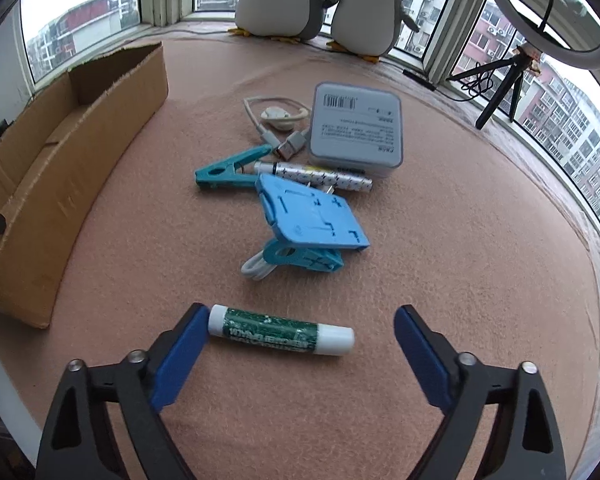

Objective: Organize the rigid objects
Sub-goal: 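Close the right gripper on the white-and-green glue stick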

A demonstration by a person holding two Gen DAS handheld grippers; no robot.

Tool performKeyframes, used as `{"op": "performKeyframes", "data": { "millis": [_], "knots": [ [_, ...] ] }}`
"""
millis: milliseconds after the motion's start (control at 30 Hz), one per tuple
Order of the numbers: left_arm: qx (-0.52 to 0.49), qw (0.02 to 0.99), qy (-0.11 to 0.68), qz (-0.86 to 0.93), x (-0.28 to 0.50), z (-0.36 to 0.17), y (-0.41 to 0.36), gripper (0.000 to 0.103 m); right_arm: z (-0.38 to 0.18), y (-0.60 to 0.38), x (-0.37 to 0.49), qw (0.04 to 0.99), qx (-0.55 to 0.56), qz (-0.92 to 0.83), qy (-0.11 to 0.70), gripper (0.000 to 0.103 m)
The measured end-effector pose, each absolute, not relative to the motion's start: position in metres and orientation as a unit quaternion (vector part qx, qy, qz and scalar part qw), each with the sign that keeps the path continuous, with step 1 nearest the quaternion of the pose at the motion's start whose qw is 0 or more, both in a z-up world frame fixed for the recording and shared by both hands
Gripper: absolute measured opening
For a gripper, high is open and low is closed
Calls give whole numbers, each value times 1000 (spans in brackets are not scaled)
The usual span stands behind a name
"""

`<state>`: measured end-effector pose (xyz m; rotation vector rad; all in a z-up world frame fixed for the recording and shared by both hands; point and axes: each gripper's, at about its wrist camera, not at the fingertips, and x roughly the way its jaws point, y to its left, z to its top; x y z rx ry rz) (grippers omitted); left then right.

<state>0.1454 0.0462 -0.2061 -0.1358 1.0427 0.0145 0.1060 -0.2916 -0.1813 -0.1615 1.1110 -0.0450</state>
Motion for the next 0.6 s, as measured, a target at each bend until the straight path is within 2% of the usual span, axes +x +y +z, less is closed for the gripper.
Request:
{"op": "performKeyframes", "data": {
  "millis": [133, 267, 600],
  "knots": [
    [-65, 865, 497, 7, 145, -206, 46, 39, -183, -295, 105, 847, -66, -18, 527, 84],
    [-64, 865, 497, 8, 145, -206, 46, 39, -183, -294, 103, 848, -56, -7, 528, 69],
    [-62, 866, 496, 8, 146, -206, 46, 39, -183, -296, 100, 851, -46, 2, 523, 68]
  ]
}}
